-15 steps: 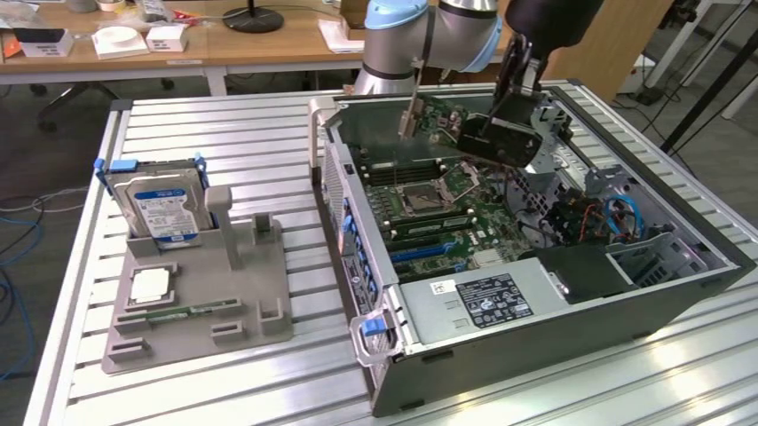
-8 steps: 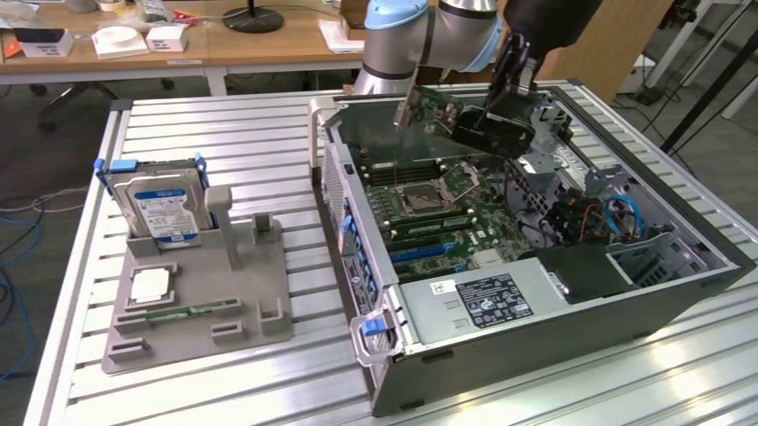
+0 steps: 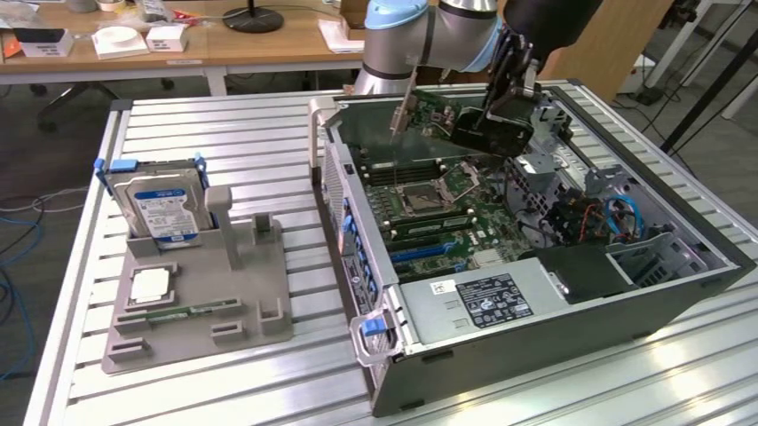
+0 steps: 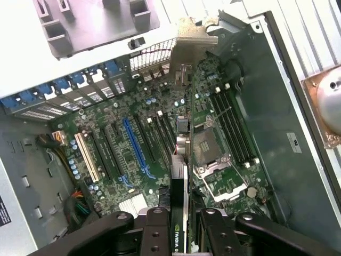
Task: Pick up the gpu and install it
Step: 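Insert the gpu into the slot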
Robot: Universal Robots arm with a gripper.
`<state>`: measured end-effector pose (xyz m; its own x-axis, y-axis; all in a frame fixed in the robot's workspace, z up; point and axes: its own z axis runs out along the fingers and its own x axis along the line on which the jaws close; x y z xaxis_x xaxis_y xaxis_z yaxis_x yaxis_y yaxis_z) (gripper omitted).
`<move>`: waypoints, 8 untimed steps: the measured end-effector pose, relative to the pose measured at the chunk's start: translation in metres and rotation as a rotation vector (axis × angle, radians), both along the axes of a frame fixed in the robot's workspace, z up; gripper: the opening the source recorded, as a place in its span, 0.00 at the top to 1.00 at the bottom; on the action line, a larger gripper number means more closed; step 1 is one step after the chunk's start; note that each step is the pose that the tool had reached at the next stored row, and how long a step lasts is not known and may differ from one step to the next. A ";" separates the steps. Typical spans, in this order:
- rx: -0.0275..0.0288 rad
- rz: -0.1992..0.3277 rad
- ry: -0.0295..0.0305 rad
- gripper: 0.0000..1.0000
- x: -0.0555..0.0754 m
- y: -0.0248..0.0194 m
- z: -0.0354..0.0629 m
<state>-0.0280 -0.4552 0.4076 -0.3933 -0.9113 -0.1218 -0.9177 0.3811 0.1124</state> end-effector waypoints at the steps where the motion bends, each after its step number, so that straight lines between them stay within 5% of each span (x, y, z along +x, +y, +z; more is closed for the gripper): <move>1: 0.0000 0.000 0.0001 0.74 0.000 0.0000 0.0000; 8: -0.0001 0.024 -0.0001 0.74 0.002 0.0000 -0.0016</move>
<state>-0.0262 -0.4552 0.4059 -0.3718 -0.9203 -0.1218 -0.9264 0.3594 0.1123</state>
